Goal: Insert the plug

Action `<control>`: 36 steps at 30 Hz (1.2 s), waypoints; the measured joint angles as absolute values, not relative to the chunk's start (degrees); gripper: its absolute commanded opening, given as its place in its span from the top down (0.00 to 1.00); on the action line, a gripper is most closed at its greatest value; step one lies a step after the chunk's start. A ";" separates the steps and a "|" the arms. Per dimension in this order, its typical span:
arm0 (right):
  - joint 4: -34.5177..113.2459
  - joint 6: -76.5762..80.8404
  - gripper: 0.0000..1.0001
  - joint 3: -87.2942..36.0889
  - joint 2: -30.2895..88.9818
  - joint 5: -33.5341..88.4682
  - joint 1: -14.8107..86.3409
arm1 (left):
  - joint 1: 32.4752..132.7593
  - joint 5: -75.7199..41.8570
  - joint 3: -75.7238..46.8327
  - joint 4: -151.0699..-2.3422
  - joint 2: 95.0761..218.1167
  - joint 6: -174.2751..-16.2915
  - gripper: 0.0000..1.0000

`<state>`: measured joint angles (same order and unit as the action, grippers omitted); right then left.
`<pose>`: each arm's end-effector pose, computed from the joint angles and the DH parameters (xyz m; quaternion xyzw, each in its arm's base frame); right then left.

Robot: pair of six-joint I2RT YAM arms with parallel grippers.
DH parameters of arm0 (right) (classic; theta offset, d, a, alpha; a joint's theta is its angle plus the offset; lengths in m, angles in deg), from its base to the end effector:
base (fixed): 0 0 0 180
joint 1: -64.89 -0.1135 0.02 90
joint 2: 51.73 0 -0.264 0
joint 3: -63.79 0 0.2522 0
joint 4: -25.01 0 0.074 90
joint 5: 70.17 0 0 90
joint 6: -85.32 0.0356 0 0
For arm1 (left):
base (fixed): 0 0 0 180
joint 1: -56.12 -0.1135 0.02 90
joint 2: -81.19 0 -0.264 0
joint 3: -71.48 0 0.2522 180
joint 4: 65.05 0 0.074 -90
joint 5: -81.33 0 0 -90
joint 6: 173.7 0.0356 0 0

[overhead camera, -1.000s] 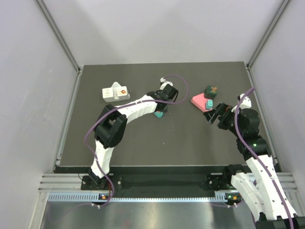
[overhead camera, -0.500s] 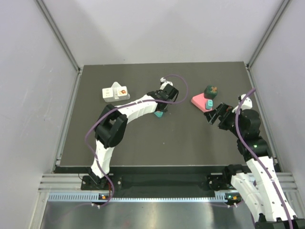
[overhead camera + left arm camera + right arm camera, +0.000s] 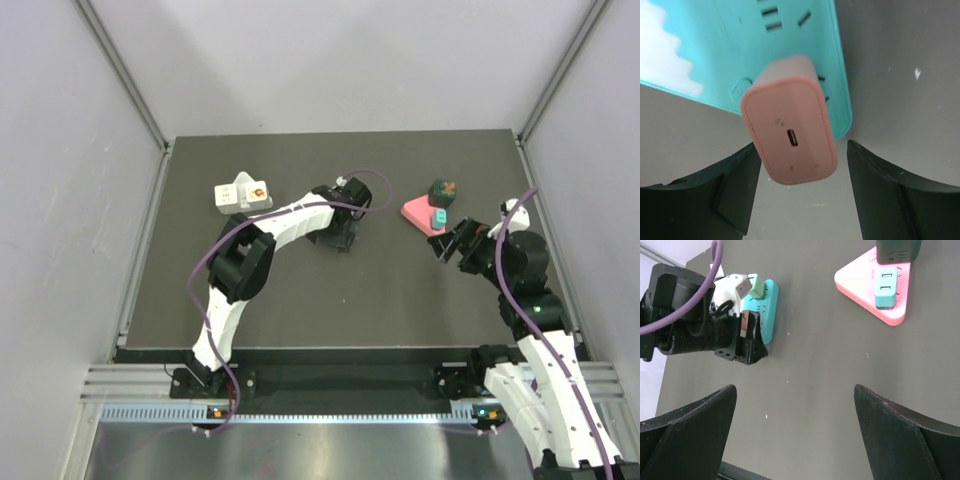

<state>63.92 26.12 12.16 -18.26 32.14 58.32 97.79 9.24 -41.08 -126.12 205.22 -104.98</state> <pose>0.1393 0.0237 0.2992 0.1121 0.8127 0.2646 0.5069 0.3414 -0.2892 0.1792 0.1496 0.9651 0.0529 0.2082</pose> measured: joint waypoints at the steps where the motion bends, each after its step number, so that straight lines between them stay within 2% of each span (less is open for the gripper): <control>1: 64.05 25.93 0.00 12.16 -18.35 32.16 58.32 | 97.77 8.39 -41.23 -127.06 205.35 -104.85 0.18; 10: 66.43 23.02 0.00 12.01 -17.76 32.14 58.32 | 97.50 3.84 -42.06 -129.46 199.62 -104.57 0.19; 13: 67.63 21.67 0.00 11.14 -16.16 32.14 58.32 | 97.50 2.66 -37.80 -127.43 191.12 -104.52 0.19; 18: 69.97 20.18 0.00 7.86 -13.56 33.13 58.35 | 97.50 -1.07 -21.87 -117.57 168.28 -104.26 0.17; 23: 71.67 17.99 0.00 5.24 -15.94 34.11 58.37 | 97.50 -3.72 -8.10 -108.48 148.19 -103.82 0.15; 29: 74.78 16.09 0.00 -0.36 -19.62 34.31 58.39 | 97.50 -3.98 -1.43 -105.36 137.22 -102.42 0.14; 36: 75.11 16.77 0.00 -1.04 -24.07 34.42 58.39 | 97.50 -2.98 1.65 -102.91 129.26 -100.06 0.09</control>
